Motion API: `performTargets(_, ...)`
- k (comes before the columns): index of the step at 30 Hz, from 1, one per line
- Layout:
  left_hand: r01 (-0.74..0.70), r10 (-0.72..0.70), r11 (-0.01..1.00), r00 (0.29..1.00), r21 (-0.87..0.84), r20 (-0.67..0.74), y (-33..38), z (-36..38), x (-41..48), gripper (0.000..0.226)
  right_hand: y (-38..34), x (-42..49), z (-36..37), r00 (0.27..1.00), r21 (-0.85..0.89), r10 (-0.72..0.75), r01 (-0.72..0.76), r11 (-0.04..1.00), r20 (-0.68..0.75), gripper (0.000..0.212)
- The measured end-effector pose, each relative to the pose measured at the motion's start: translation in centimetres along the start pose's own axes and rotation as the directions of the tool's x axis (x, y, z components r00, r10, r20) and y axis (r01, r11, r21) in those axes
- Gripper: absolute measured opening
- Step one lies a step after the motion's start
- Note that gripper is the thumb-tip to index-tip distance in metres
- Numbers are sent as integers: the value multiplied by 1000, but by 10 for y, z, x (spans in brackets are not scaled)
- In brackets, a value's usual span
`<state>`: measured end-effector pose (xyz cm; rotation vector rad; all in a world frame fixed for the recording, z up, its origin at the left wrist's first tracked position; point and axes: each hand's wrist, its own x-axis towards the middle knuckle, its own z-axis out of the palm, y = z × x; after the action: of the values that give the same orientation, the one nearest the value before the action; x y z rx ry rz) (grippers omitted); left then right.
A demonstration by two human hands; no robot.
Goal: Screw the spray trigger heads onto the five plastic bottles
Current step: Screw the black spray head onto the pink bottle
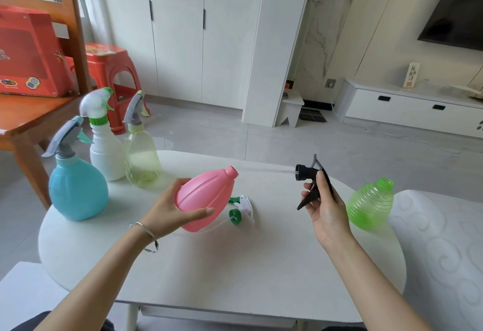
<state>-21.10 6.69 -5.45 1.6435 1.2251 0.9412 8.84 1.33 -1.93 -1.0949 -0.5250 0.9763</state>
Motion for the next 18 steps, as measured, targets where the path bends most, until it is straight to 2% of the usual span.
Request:
performTargets(6,-33,28,997,997,66,76,3,7,-5,94,2,-6,10,994,-116,14,-1,993,108,18)
performTargets(10,-48,46,998,998,44,41,8,11,-4,88,0,-8,16,999,13,-37,36,999,35,16)
performTargets(14,-18,18,1000,1000,17,18,7,10,-2,85,-6,-3,14,999,152,22,-18,988,-24,11)
performTargets(18,0,0,1000,1000,19,13,4,9,-2,85,-7,1,13,999,264,46,-38,964,-24,9)
